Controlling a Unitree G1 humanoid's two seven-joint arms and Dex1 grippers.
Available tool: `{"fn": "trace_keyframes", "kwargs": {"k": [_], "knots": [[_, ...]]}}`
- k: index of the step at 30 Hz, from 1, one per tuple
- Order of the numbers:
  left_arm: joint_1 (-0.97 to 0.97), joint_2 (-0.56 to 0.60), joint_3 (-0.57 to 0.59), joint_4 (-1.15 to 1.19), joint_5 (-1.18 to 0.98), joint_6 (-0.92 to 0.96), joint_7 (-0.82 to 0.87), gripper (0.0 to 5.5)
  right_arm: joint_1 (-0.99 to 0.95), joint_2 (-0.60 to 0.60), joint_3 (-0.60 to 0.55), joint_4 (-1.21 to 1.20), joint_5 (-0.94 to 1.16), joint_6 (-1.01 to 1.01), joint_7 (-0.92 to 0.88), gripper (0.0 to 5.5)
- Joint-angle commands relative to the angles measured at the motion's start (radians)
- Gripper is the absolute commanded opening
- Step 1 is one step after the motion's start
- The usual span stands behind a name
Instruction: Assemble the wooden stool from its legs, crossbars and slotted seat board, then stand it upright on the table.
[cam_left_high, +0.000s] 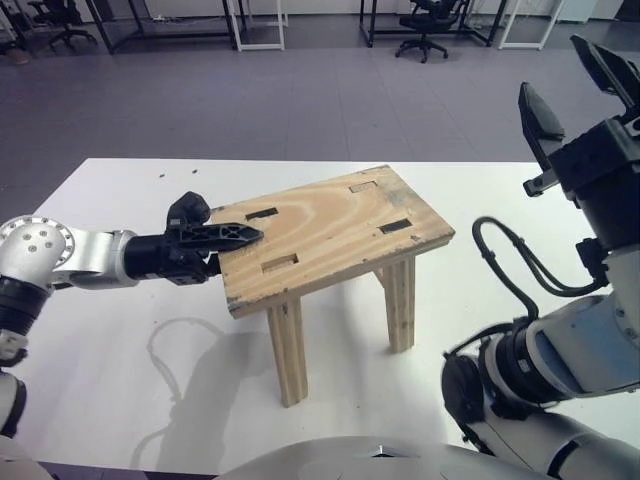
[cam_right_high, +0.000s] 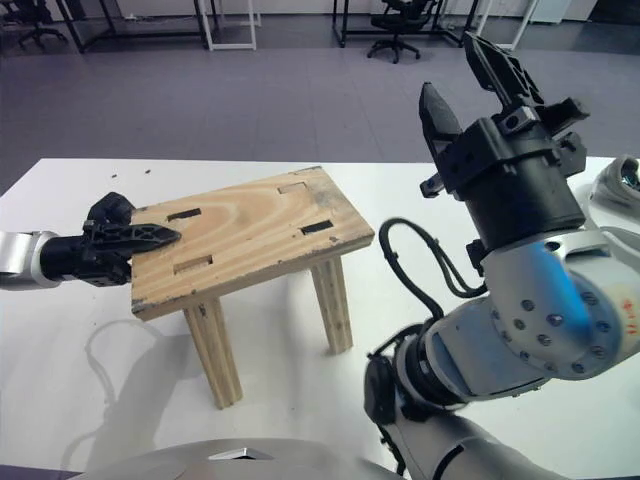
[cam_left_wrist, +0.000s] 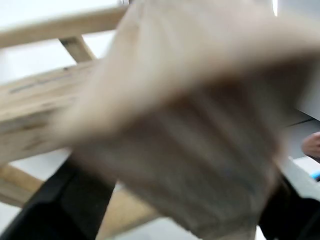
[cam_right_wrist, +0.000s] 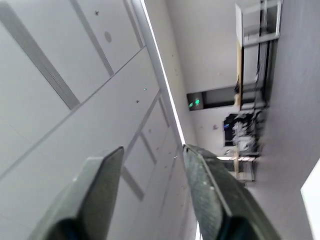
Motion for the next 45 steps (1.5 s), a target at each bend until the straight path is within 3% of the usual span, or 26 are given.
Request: {"fn": "trace_keyframes", "kwargs": {"k": [1, 3, 6, 12, 15, 18, 21, 23, 27, 34, 45], "knots": [[-0.064, -0.208, 0.272, -0.012, 0.015, -0.145, 0.285, 4.31, 0.346, -0.163, -0.045, 0.095, 0.009, 0.230, 0.470, 2.35], [-0.067, -0.256, 0.344, -0.017, 0.015, -0.174, 0.364, 4.69, 0.455, -0.215, -0.095, 0.176, 0.009, 0.353, 0.697, 2.35], [0.076, -0.263, 0.436, -0.081, 0.015, -0.160, 0.424, 5.29, 0.547, -0.270, -0.177, 0.307, 0.009, 0.524, 0.966, 2.35], [0.296, -0.239, 0.617, -0.102, 0.135, -0.199, 0.413, 5.37, 0.613, -0.339, -0.296, 0.480, 0.009, 0.726, 1.228, 2.35], [0.311, -0.236, 0.621, -0.151, 0.503, -0.428, 0.329, 5.37, 0.629, -0.411, -0.296, 0.577, -0.152, 0.709, 1.223, 2.35], [0.317, -0.300, 0.521, -0.193, 0.900, -0.755, 0.263, 5.37, 0.592, -0.500, -0.116, 0.761, -0.804, 0.511, 1.275, 2.35], [0.294, -0.354, 0.385, -0.106, 1.241, -1.023, 0.320, 5.37, 0.502, -0.532, 0.012, 0.944, -1.195, 0.324, 1.250, 2.35], [0.267, -0.391, 0.337, -0.040, 1.369, -1.114, 0.349, 5.37, 0.449, -0.514, 0.051, 1.039, -1.340, 0.256, 1.218, 2.35], [0.223, -0.443, 0.317, 0.064, 1.516, -1.228, 0.336, 5.37, 0.377, -0.462, 0.051, 1.191, -1.503, 0.130, 1.218, 2.35], [0.163, -0.502, 0.348, 0.163, 1.615, -1.291, 0.282, 5.37, 0.318, -0.372, -0.021, 1.258, -1.516, 0.060, 1.291, 2.35], [0.129, -0.481, 0.454, 0.286, 1.681, -1.326, 0.280, 5.37, 0.242, -0.290, -0.001, 1.386, -1.703, -0.034, 1.233, 2.35]]}}
